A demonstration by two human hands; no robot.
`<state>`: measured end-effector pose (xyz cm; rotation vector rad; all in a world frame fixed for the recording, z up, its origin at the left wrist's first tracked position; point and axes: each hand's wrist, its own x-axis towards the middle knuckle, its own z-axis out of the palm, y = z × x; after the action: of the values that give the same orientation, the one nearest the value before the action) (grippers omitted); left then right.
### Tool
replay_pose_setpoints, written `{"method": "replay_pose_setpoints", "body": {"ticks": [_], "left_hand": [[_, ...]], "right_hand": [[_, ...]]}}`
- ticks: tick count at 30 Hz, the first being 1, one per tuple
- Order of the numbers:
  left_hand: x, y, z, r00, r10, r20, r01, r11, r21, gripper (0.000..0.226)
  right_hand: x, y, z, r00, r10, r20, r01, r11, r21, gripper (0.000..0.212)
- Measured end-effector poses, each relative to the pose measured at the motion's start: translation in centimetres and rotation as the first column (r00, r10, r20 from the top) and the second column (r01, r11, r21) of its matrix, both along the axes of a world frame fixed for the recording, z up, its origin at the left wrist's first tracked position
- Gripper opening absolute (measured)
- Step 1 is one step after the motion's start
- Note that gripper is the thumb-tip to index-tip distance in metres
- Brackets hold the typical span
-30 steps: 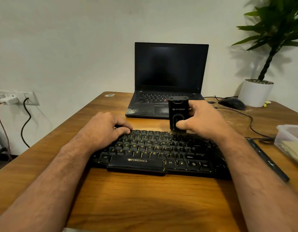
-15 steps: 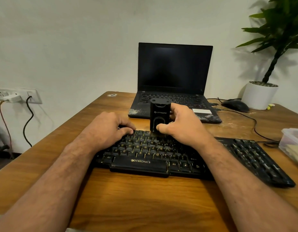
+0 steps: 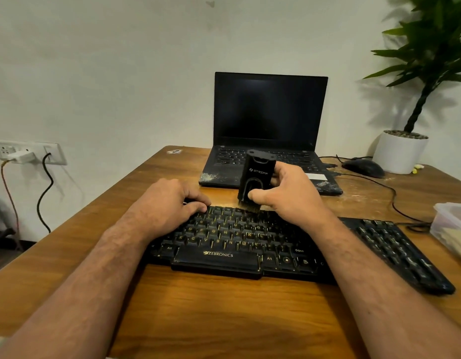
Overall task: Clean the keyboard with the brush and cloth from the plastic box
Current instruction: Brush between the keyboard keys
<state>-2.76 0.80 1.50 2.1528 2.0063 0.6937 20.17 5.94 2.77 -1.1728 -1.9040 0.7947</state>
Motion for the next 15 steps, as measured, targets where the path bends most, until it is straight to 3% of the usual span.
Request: {"method": "replay_pose_setpoints", "body": {"ticks": [2,6,11,15], "left_hand": [[0.0,0.0,0.1,1.0,0.001,-0.002,-0.001,1.0,0.0,0.016],[0.1,-0.1,0.1,1.0,-0.006,0.004,0.006,1.0,0.017,0.016],[0.0,-0.2,0.0,1.0,0.0,-0.009,0.0,1.0,0.009,0.017],[0.2,-0.2,0.1,1.0,-0.001,0.004,0.001,1.0,0.012,0.017]], "right_hand": [[0.1,-0.3,-0.1,0.998,0.06,-0.01,-0.06,0.997,-0.046,0.041],[0.8,0.4,0.0,0.993,-0.111,0.05,0.109,0.994,0.029,0.051],[2.5,0.5,0.2,0.994,-0.032,-0.108,0.023,0.996,-0.086,0.053],[3.4,0.3,0.2,0.99,-0.14,0.019,0.141,0.99,-0.024,0.046]]}}
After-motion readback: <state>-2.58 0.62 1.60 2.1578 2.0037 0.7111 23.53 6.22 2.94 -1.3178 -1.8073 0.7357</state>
